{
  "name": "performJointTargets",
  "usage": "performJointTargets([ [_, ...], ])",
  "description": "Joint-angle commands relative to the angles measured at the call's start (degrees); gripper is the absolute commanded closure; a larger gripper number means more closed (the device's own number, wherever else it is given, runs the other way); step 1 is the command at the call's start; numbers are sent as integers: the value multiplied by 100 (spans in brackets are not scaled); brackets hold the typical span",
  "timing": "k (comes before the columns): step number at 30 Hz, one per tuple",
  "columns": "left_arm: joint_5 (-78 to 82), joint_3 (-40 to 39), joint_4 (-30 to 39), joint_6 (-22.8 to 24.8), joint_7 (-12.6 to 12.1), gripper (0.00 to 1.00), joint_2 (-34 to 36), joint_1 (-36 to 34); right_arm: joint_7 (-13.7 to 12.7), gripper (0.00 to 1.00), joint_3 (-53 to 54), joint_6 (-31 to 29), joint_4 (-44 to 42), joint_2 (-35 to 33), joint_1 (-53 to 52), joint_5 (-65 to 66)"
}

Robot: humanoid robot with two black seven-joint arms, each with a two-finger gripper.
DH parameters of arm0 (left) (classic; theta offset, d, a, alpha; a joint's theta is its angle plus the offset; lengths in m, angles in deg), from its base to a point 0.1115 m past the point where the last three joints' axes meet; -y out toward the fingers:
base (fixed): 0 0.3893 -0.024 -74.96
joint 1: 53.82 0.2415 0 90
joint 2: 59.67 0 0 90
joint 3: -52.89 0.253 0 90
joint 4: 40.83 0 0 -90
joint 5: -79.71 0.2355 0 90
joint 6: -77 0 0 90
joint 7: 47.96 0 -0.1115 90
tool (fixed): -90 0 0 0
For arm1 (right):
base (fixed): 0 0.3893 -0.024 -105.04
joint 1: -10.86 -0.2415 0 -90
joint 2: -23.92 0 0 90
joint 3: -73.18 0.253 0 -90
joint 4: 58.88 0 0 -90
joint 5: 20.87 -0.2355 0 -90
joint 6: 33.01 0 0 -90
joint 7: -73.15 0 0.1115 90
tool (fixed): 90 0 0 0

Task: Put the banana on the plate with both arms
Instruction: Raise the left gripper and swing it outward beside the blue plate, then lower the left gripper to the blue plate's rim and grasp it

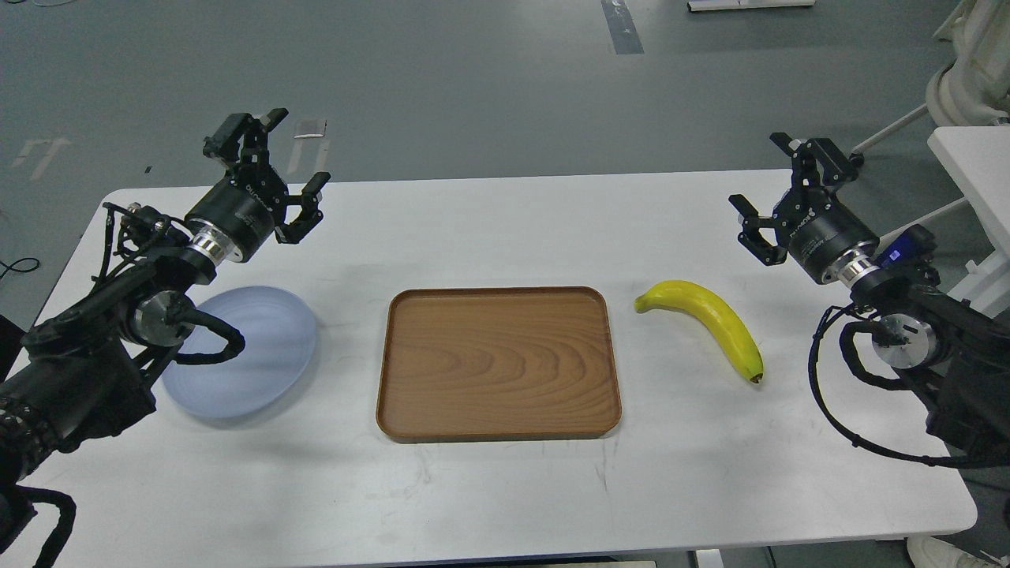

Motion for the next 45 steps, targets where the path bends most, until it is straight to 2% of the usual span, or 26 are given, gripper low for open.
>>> performJointTargets([
  [1,42,4,15,0,13,0,238,-142,0,0,-18,0,0,0,-23,0],
  [5,576,161,76,0,21,0,554,-555,0,0,-45,0,0,0,-49,0],
  [8,1682,215,321,0,39,0,975,-836,0,0,-53,0,0,0,-67,9],
  [15,5071,214,2226,0,66,0,2512,-978,0,0,-80,0,0,0,-85,18],
  [19,6869,346,2827,0,135,0,3085,-715,0,0,-97,0,0,9,-67,18],
  [23,7923,872,2828,-127,387,0,3393,-459,0,0,-106,0,0,70,-93,26],
  [26,8443,1548,2757,-698,387,0,3665,-328,0,0,-97,0,0,97,-111,26],
  [30,8444,2015,2609,-1112,387,0,3614,-257,0,0,-97,0,0,123,-120,26],
  [36,8252,2113,2064,-1131,387,0,3281,94,0,0,-97,0,0,150,-120,26],
  [45,8216,2148,1141,-1174,387,3,2673,244,0,0,-106,0,9,211,-93,26],
])
